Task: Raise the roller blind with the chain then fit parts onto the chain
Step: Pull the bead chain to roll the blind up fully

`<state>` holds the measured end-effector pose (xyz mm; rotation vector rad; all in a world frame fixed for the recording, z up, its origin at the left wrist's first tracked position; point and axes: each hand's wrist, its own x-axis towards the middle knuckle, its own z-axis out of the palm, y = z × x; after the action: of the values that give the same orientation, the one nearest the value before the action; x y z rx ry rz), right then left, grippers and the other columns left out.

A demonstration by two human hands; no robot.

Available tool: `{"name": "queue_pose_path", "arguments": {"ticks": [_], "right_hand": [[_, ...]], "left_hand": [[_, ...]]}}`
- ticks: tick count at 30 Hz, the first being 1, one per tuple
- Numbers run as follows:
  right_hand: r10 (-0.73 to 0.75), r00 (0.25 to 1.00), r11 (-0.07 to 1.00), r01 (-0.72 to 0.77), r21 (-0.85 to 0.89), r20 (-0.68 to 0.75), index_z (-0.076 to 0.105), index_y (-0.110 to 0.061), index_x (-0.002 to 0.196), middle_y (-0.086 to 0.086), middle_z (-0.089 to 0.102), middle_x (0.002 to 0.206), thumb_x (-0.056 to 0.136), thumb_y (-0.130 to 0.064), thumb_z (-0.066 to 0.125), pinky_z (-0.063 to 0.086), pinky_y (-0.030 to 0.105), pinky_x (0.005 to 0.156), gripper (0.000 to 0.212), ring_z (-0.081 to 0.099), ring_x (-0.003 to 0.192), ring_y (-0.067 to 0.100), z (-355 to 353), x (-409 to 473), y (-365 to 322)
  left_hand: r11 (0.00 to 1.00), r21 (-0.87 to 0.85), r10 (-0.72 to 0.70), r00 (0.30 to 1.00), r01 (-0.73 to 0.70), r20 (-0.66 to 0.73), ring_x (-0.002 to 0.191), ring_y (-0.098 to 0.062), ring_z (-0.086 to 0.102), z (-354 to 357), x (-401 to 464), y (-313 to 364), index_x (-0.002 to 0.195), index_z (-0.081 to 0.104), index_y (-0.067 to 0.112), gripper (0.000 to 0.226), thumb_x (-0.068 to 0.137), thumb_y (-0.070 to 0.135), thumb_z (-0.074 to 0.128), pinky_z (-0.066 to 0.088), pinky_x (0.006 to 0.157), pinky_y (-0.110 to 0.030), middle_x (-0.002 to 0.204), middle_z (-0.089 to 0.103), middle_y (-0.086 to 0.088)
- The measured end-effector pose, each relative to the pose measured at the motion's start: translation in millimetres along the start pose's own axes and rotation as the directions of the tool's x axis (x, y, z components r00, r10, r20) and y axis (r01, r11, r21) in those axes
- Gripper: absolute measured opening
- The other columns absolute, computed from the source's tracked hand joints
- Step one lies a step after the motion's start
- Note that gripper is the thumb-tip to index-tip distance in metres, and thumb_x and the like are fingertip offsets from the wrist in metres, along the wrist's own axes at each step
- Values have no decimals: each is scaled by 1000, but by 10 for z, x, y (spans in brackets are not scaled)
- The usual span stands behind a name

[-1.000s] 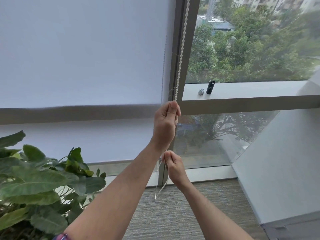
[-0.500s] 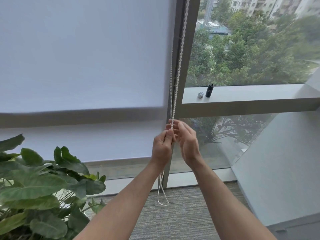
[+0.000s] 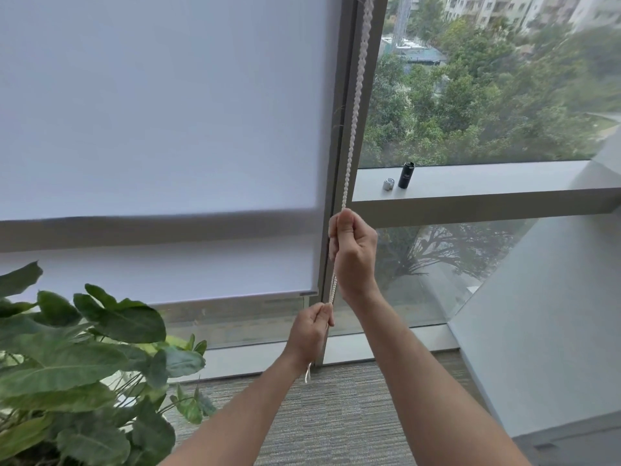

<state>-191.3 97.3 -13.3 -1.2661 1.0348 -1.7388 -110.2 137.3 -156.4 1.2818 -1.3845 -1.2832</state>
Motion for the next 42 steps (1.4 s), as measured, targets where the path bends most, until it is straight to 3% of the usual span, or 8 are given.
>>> {"name": "queue_pose_path", "arguments": {"ticks": [6, 13, 20, 25, 33, 36, 39, 42], "right_hand": [[37, 999, 997, -38, -63, -12, 50, -26, 60, -7, 37, 49, 99, -31, 43, 24, 28, 47, 40, 30, 45, 13, -84, -60, 202], [132, 991, 983, -131, -130, -2, 48, -28, 56, -15, 42, 49, 96, -22, 44, 28, 26, 52, 41, 34, 50, 5, -151, -317, 576], [244, 970, 951, -236, -201, 14, 47, -29, 56, -14, 41, 52, 96, -25, 42, 28, 27, 53, 40, 34, 53, 7, -262, -622, 927], [321, 946, 917, -301, -261, 37, 45, -30, 55, -15, 41, 52, 96, -21, 42, 29, 26, 54, 42, 34, 53, 4, -379, -870, 1139], [467, 866, 874, -421, -245, 177, 60, -31, 58, -11, 49, 54, 104, -13, 44, 33, 29, 52, 51, 41, 51, 8, -444, -855, 1157], [507, 830, 853, -445, -275, 231, 75, -20, 86, -4, 72, 84, 95, -13, 54, 50, 32, 75, 24, 64, 79, 11, -537, -756, 1092], [524, 826, 845, -473, -251, 207, 65, -9, 128, 9, 68, 128, 72, -5, 53, 47, 42, 107, 57, 61, 123, 20, -585, -614, 998], [461, 884, 887, -455, -81, 79, 68, -9, 120, 14, 71, 118, 77, -12, 53, 51, 42, 102, 45, 64, 117, 27, -513, -445, 740]], "left_hand": [[979, 202, -64, 986, 32, 156, 77, -7, 60, -225, 116, 60, 87, 75, 19, 35, 89, 39, 46, 47, 75, -29, 84, 70, 5], [972, 236, 32, 997, -13, -75, 129, -27, 54, -398, 304, 589, 129, 62, 6, 58, 85, 37, 40, 40, 110, -44, 137, 61, -16], [897, -301, 352, 935, -324, 42, 91, -24, 69, -325, 234, 1389, 111, 71, 28, 33, 100, 42, 44, 55, 81, -34, 97, 71, -8], [894, -334, 317, 948, -301, -4, 55, -12, 38, -181, 251, 1268, 77, 67, 18, 40, 102, 36, 41, 32, 55, -24, 58, 45, 5], [915, -196, 317, 930, -352, -187, 54, -11, 33, -57, 307, 1090, 61, 51, 28, 40, 100, 38, 43, 28, 52, -26, 56, 39, 7], [924, -177, 305, 933, -339, -192, 54, -11, 34, -73, 328, 973, 61, 50, 27, 39, 100, 32, 44, 29, 52, -23, 57, 40, 6], [949, -166, 241, 957, -267, -165, 56, -10, 36, -69, 281, 757, 62, 51, 27, 38, 98, 34, 45, 32, 56, -22, 56, 41, 12], [962, -153, 206, 968, -227, -141, 54, -3, 39, -14, 224, 530, 63, 57, 31, 36, 97, 33, 44, 34, 55, -18, 54, 47, 15]]}}
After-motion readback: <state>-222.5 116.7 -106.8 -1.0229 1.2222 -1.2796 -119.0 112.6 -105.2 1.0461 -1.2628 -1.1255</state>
